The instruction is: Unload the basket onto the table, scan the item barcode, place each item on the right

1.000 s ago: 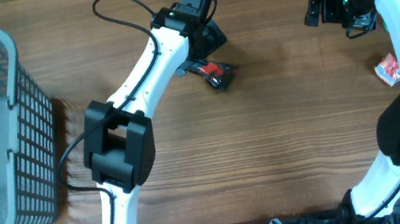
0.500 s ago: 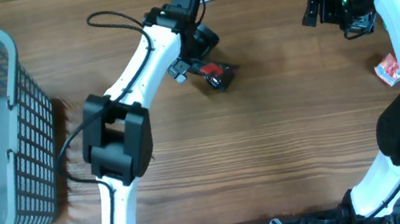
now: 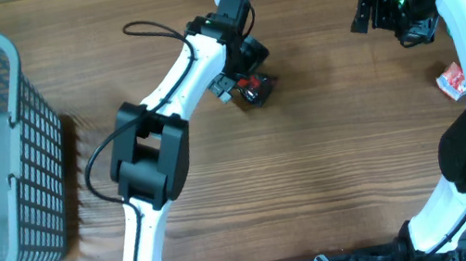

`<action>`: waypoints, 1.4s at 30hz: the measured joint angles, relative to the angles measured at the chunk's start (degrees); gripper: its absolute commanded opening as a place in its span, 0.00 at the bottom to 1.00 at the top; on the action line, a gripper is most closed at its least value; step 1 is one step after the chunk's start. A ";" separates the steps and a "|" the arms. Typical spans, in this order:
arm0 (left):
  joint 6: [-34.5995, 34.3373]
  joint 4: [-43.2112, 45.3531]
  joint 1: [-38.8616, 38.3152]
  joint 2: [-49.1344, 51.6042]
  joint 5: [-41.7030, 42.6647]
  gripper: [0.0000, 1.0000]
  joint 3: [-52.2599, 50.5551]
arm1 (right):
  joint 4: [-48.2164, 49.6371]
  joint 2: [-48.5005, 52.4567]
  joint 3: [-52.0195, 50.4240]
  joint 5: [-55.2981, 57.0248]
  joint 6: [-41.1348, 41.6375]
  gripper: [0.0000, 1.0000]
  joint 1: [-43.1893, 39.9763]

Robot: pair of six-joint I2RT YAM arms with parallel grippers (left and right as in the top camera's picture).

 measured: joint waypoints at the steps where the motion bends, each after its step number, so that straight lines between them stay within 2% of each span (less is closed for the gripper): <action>1: -0.20 -0.42 0.00 0.83 0.11 0.99 0.00 | -0.07 0.00 0.00 0.00 0.02 1.00 0.00; 10: -0.57 -3.78 0.00 1.42 0.72 0.99 0.55 | -0.17 0.00 0.00 -0.55 1.01 1.00 0.00; 23: -0.90 -17.68 0.11 2.36 -0.26 1.00 0.72 | -0.46 0.00 0.00 -1.09 1.70 1.00 0.48; 28: 0.26 -18.71 0.63 2.34 -1.29 0.99 0.92 | -0.55 0.00 0.00 -1.16 1.90 1.00 0.90; 31: 4.09 -17.31 1.09 2.43 -2.89 0.99 1.33 | -0.55 0.00 0.00 -1.29 1.90 1.00 0.90; 36: 14.49 -21.88 1.49 2.69 -9.68 1.00 2.56 | -0.50 0.00 0.00 -1.29 1.90 1.00 0.92; 42: 30.62 -23.47 1.46 2.69 -16.37 1.00 2.73 | -0.50 0.00 0.00 -1.29 1.90 1.00 0.92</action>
